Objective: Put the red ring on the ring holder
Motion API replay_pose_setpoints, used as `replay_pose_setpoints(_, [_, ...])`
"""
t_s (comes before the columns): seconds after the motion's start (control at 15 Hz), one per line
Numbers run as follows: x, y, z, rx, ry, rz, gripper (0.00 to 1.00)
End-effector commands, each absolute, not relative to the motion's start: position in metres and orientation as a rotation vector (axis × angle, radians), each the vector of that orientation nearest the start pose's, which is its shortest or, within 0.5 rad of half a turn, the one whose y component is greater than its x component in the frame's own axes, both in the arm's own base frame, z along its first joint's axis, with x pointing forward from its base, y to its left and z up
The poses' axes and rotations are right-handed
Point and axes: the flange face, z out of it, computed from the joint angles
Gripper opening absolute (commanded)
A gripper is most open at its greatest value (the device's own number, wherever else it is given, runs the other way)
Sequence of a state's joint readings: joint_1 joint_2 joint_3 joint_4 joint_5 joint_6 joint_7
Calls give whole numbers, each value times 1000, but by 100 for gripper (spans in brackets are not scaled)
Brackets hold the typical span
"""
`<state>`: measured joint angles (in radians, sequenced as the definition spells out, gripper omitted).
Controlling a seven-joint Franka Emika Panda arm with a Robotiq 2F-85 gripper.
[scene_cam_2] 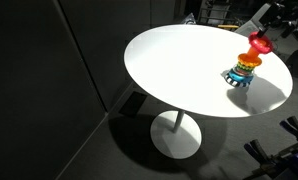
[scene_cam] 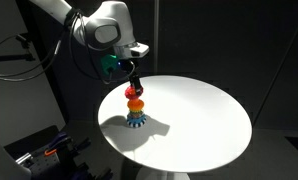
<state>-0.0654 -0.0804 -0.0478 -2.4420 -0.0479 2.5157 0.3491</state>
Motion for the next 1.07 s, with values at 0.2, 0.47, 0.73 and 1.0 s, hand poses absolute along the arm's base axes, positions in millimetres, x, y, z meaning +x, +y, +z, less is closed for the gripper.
replay_pose_setpoints(0.2, [503,-59,340,-3053,765,-209,100])
replay_pose_setpoints(0.47, [508,-63,339,-3041,803,-199,100])
replay_pose_setpoints(0.73, [510,-72,341,-3029,823,-193,100])
replay_pose_setpoints(1.0, [509,-82,348,-3012,849,-200,100])
